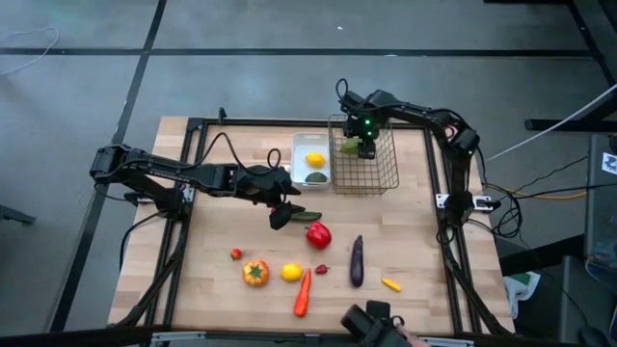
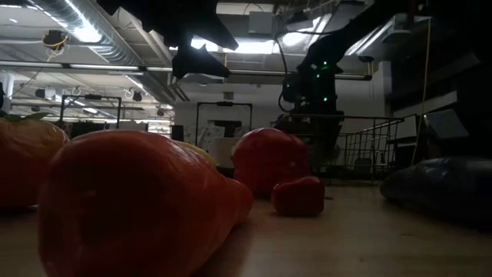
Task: Sort produce into baskets
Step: Put the green cucumber into the gold wire basket, then put the red bell pepper into the gold wire basket
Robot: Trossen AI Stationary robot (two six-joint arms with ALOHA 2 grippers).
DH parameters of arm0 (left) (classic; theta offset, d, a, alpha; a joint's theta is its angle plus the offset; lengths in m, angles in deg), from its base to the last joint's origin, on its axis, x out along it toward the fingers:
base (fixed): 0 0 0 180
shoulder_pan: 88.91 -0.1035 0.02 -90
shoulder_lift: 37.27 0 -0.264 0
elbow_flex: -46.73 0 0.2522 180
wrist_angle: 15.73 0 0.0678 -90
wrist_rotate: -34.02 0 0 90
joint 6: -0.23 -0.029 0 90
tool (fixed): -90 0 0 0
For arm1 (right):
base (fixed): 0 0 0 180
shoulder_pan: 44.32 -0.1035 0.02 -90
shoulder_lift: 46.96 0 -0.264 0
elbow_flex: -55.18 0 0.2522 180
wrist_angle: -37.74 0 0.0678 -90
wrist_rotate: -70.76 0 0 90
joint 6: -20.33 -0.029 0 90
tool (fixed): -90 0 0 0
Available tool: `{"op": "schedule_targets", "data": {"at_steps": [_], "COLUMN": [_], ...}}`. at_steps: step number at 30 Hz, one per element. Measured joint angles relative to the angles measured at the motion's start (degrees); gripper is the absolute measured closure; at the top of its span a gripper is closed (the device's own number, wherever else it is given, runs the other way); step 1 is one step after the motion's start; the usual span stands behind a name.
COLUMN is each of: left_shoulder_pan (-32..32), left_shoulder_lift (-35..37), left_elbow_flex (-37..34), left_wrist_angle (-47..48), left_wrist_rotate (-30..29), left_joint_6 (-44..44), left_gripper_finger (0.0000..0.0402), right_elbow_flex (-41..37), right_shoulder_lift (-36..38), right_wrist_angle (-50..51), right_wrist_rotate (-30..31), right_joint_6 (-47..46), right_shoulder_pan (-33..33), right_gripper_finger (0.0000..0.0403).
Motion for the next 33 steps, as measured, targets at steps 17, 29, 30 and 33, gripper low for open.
{"op": "schedule_targets", "data": {"at_steps": [17, 29, 30, 33], "left_shoulder_pan": [0.00, 0.00, 0.00, 0.00], "left_shoulder_lift": [0.00, 0.00, 0.00, 0.00], "left_elbow_flex": [0.00, 0.00, 0.00, 0.00], "left_wrist_angle": [0.02, 0.04, 0.04, 0.48], "left_wrist_rotate": [0.00, 0.01, 0.02, 0.03], "left_joint_6": [0.00, 0.00, 0.01, 0.50], "left_gripper_finger": [0.0124, 0.0124, 0.0124, 0.0124], "right_elbow_flex": [0.00, 0.00, 0.00, 0.00], "right_shoulder_lift": [-2.12, -2.12, -2.12, -2.12], "right_wrist_angle": [-0.34, -0.78, -0.77, -0.71], "right_wrist_rotate": [2.83, 4.34, 4.34, 4.34], "right_joint_6": [-2.10, -2.25, -2.25, -2.25], "right_shoulder_pan": [-0.07, -0.07, -0.07, -0.07], "right_gripper_finger": [0.0191, 0.0078, 0.0071, 0.0059]}}
